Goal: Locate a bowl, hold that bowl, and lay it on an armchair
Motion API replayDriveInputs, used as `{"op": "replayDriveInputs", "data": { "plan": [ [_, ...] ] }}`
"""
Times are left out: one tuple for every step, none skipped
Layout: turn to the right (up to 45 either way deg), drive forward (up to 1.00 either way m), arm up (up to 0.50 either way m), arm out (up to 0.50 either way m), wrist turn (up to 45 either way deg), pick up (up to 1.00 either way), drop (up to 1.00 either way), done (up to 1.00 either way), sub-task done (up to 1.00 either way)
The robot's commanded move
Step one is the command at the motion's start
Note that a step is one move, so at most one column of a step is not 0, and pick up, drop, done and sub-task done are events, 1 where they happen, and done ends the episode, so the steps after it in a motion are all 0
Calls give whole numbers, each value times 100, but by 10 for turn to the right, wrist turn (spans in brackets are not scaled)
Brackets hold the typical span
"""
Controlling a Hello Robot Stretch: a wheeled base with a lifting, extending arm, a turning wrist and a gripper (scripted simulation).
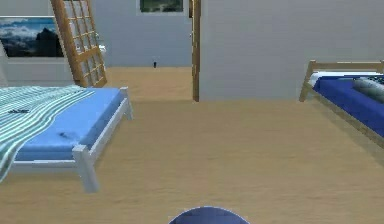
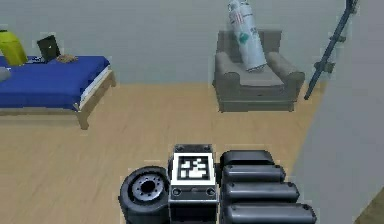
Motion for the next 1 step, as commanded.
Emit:
{"op": "replayDriveInputs", "data": {
  "plan": [
    [0,20,0,0,0,0,0,0,0]
  ]
}}
